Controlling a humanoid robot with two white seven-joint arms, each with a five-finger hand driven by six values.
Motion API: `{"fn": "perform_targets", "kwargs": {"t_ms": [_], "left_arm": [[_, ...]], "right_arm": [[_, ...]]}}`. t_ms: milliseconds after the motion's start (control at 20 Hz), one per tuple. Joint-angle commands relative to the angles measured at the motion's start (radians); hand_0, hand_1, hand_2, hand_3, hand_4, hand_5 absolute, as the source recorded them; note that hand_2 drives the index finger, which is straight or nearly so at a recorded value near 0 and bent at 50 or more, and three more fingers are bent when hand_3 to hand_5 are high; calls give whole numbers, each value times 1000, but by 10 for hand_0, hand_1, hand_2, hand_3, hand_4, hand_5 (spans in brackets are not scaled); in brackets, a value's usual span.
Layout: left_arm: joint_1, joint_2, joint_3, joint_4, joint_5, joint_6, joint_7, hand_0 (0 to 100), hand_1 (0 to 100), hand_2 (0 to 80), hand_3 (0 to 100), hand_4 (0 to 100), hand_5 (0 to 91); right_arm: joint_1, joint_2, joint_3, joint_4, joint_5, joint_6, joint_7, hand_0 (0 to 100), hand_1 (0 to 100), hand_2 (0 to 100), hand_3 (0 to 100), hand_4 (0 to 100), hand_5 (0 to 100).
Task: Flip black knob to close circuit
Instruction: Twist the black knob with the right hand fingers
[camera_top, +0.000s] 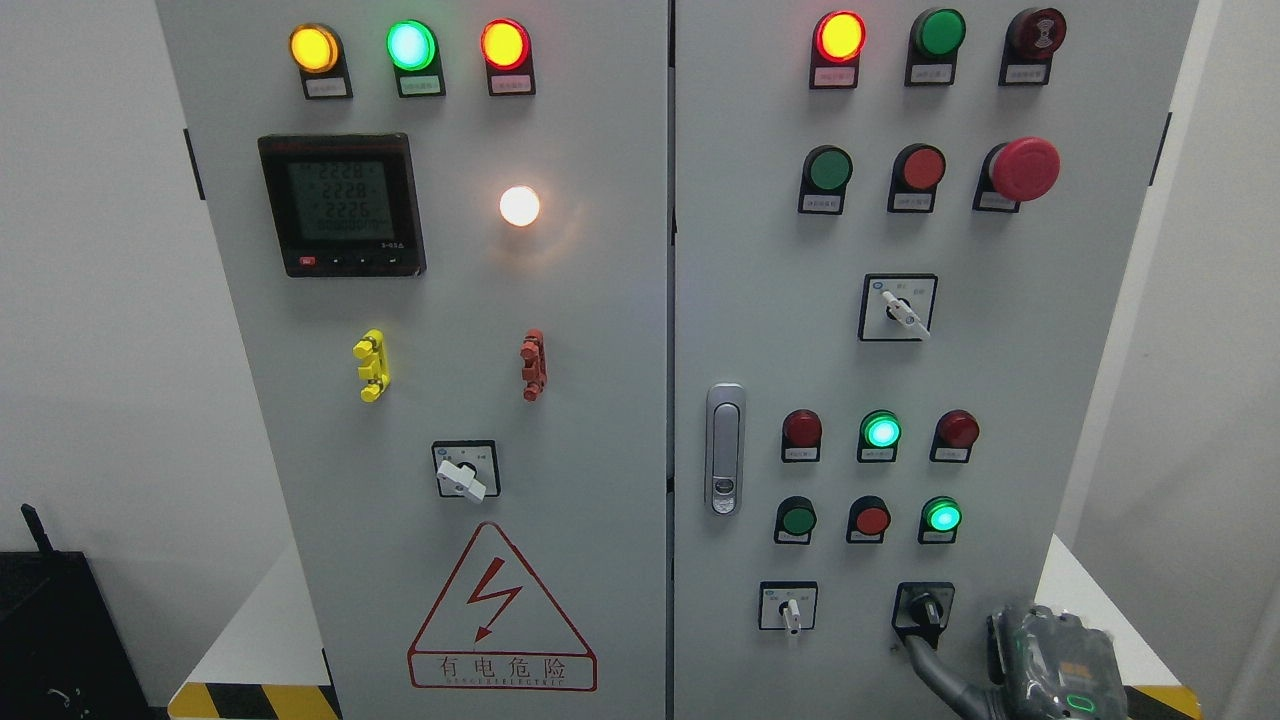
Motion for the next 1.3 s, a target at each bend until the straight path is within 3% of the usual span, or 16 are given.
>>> {"fn": "perform_targets", "kwargs": {"t_ms": [0,550,900,1250], "left_arm": [[34,0,11,-34,8,0,0,0,0,0,49,27,0],[34,0,11,-34,8,0,0,0,0,0,48,26,0],[34,1,11,-34,8,0,0,0,0,0,50,26,0],[34,0,11,-34,8,0,0,0,0,0,49,26,0]], "right_arm": [[15,-18,-9,-4,-44,9,-7,0,0,899,1000,785,865],[1,-41,-12,-3,-105,49,-7,0,0,895,1000,787,873],[1,-76,-16,-7,-145,66,-6,0,0,894,1000,787,875],[31,-58,19,-14,-144,63,-19,0,0,894,1000,792,876]]}}
